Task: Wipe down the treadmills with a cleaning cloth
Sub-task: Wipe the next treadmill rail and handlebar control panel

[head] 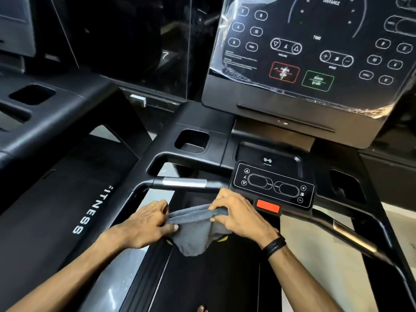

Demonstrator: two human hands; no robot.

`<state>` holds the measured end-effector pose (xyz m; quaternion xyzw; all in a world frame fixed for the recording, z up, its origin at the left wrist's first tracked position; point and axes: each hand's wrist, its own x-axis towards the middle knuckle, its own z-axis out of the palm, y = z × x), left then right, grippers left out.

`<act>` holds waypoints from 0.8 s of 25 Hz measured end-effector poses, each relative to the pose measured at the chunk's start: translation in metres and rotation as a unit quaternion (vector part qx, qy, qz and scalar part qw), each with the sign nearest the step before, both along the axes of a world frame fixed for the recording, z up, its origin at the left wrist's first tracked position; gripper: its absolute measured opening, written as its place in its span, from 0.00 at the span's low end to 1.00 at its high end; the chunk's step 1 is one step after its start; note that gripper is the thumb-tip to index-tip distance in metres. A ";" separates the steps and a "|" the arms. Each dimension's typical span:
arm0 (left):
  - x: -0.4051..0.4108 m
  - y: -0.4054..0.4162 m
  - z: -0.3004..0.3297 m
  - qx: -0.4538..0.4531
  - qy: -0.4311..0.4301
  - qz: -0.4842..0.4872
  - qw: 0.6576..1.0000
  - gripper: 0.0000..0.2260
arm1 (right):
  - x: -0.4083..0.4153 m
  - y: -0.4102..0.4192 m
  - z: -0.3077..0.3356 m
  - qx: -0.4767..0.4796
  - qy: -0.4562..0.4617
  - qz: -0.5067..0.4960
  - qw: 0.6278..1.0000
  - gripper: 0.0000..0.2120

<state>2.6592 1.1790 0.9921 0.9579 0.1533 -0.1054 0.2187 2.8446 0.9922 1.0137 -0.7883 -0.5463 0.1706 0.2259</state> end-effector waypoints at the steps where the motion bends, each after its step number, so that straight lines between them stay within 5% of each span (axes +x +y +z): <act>1: 0.006 -0.003 0.002 -0.005 -0.011 0.007 1.000 0.13 | 0.005 -0.003 0.000 0.009 0.006 -0.007 1.000 0.07; 5: 0.025 -0.002 0.008 0.048 -0.020 -0.008 0.999 0.09 | 0.019 -0.007 0.001 0.041 0.013 -0.023 0.999 0.07; 11: 0.028 0.025 0.015 0.107 0.012 -0.054 0.993 0.19 | 0.017 0.007 -0.004 0.054 0.023 -0.041 0.997 0.12; 16: 0.013 0.051 0.019 -0.037 -0.057 0.051 0.996 0.20 | 0.012 0.033 -0.005 0.085 0.026 -0.044 0.995 0.12; 20: 0.001 0.073 0.024 -0.193 -0.114 0.129 0.966 0.24 | 0.008 0.054 -0.006 0.062 0.064 -0.034 0.995 0.12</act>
